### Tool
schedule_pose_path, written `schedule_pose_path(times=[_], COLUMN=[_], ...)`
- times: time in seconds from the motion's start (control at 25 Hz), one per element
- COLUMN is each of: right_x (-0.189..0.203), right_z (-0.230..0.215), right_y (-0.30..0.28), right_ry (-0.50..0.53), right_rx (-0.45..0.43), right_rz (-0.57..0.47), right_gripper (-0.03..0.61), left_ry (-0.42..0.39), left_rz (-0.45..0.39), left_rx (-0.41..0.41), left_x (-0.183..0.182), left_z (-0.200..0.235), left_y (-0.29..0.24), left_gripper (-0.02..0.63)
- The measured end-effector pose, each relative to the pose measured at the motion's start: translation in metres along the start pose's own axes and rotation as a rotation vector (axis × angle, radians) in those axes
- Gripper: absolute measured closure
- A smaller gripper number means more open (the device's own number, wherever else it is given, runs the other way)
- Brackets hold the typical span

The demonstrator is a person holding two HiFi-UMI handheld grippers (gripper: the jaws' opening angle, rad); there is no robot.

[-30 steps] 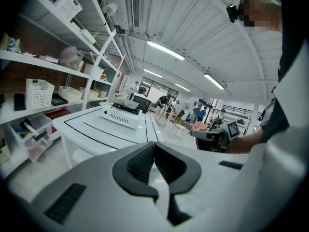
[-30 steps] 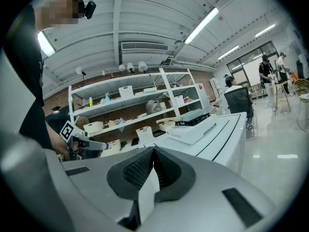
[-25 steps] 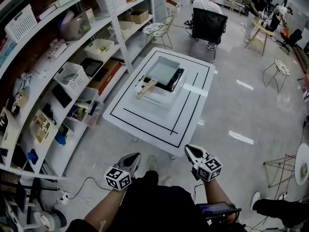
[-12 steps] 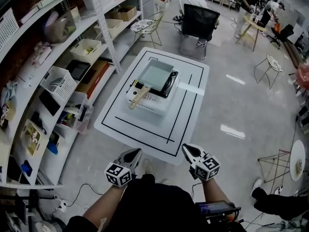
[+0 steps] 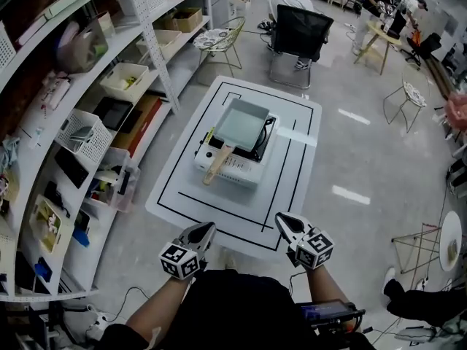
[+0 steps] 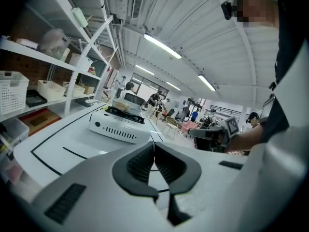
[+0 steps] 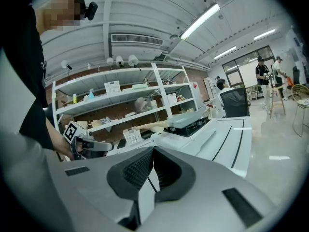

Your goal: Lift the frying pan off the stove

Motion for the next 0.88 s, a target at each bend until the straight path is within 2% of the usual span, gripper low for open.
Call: schedule_pose_path(times=[0.4,0.88], right_x=[-0.019,-0.041], right_z=[0.015,0.021], right_y=[-0.039,-0.059], right_ry=[0.019,0.06], right_rx=[0.03,-0.032], right_rz=[0.011,0.043], right_gripper=[0.554,0.552], left_ry=[-0.006,0.028], left_rz=[0.012,-0.041], left_rx=[0.033,-0.032], left_x=[-0.019,-0.034], left_z=[0.049,0.072], left_y=[0.01,0.022], left_gripper=[0.604,0.604])
Point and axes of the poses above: the fingertips, and each gripper's own axes: y backward along the fingers, z to its left, x out of its underside, the point moved 7 cm from there along y, backward along the fingers, and after that the axes turned 15 degrees about x, right-handed, at the moved point
